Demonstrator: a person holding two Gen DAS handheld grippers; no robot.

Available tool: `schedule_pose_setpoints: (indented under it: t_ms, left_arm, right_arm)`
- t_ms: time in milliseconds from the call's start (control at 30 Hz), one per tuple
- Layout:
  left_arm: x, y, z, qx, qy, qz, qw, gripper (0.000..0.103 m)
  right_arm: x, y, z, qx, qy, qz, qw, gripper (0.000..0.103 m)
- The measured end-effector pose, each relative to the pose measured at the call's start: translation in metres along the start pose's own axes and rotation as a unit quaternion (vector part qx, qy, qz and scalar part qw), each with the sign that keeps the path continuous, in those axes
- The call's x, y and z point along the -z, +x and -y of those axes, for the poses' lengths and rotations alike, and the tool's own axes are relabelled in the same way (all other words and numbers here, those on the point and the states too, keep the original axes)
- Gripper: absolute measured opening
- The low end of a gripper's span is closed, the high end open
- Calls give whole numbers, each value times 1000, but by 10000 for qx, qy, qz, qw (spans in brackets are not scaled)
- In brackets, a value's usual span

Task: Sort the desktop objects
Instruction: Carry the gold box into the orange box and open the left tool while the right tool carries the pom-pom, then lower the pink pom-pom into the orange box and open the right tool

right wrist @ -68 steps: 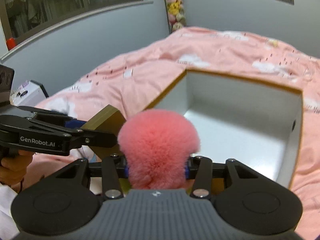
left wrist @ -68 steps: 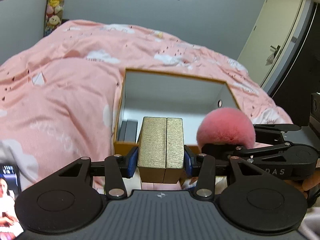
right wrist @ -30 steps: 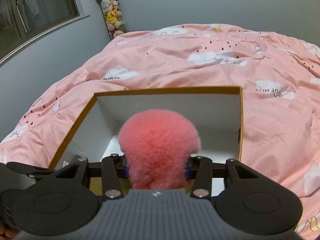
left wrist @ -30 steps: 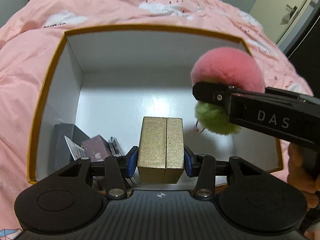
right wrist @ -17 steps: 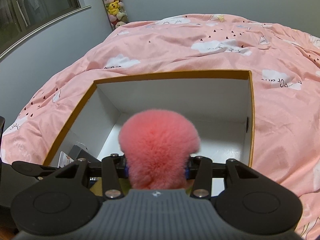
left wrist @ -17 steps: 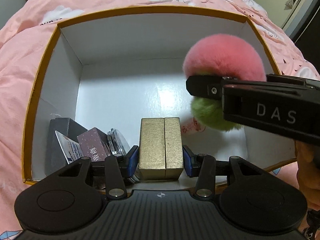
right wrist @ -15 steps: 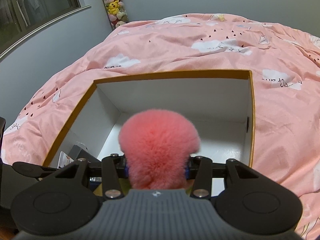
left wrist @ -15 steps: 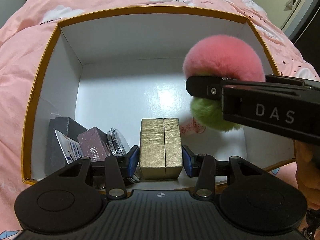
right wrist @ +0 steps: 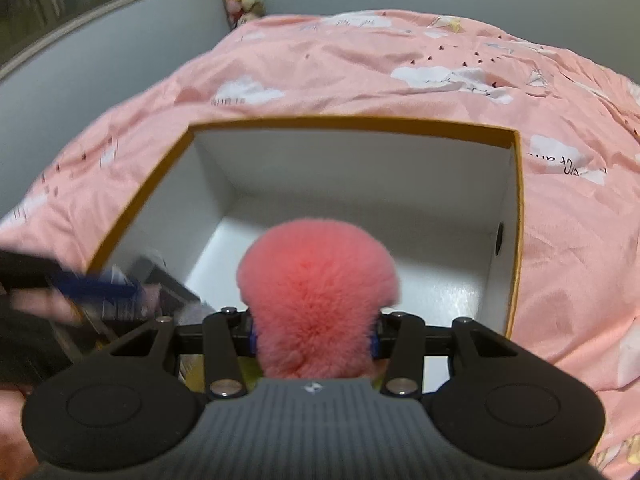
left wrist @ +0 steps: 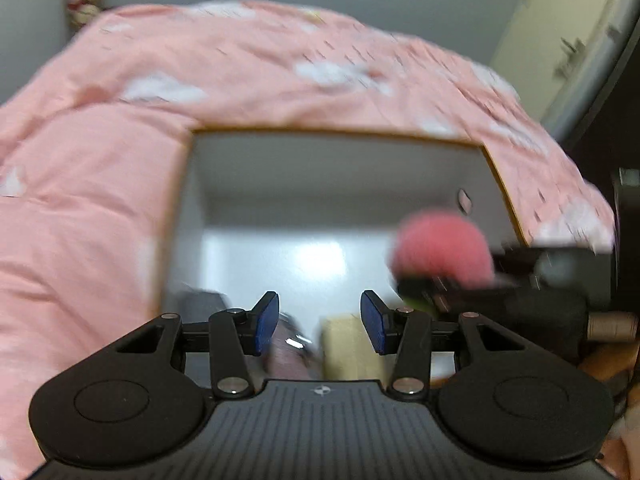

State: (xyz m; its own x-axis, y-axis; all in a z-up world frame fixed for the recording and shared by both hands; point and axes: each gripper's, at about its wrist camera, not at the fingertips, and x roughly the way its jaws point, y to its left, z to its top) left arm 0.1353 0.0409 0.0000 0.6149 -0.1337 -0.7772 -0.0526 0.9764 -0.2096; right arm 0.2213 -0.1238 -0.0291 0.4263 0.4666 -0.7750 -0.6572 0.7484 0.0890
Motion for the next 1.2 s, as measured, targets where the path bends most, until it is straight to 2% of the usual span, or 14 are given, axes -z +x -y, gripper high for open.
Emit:
schedule_pose_setpoints:
  t_ms: [100,233,467,567,733,867,1033,1133,1200]
  left_arm:
    - [-5,-11,-24,-399,-280,240,9985,53]
    - [-5,-9,-52,-735,-676,198,9948,53]
    - [5,-6,-77,-648,-977,77,9931,53]
    - [8,-7,-80,-582,-1011,77,9931,53]
    - [8,-6,-88,-531,-1147,125,9919,53]
    - [9,-1,-97,-501,-1388,63,9890,45]
    - [13,-3,-100,-577,-1478,140,9872,44]
    - [15,-1,-99,-667,-1420,150,9875,43]
    - [17,0,-99,-651,-1449,122,9872,43]
  right_arm:
    - [2,5,-6,149,-362,-237,9990,48]
    - [7,14,-12,198,-621,-651,9957,48]
    - [7,28,-10,-289,-121,-1086,9936,48]
    - [7,31,-14,-268,-89,-1140,9931,48]
    - [2,17,-15,-165,-117,-917,9956,48]
    - [-17,3,-17,-442,65,-401,9982,48]
    - [-38,7,-31,-937,577,188,9937,49]
    - [-48,26,-35,-1200,1120,241,9861,49]
    - [-53,38,-41,-1152,1331,222,9841,49]
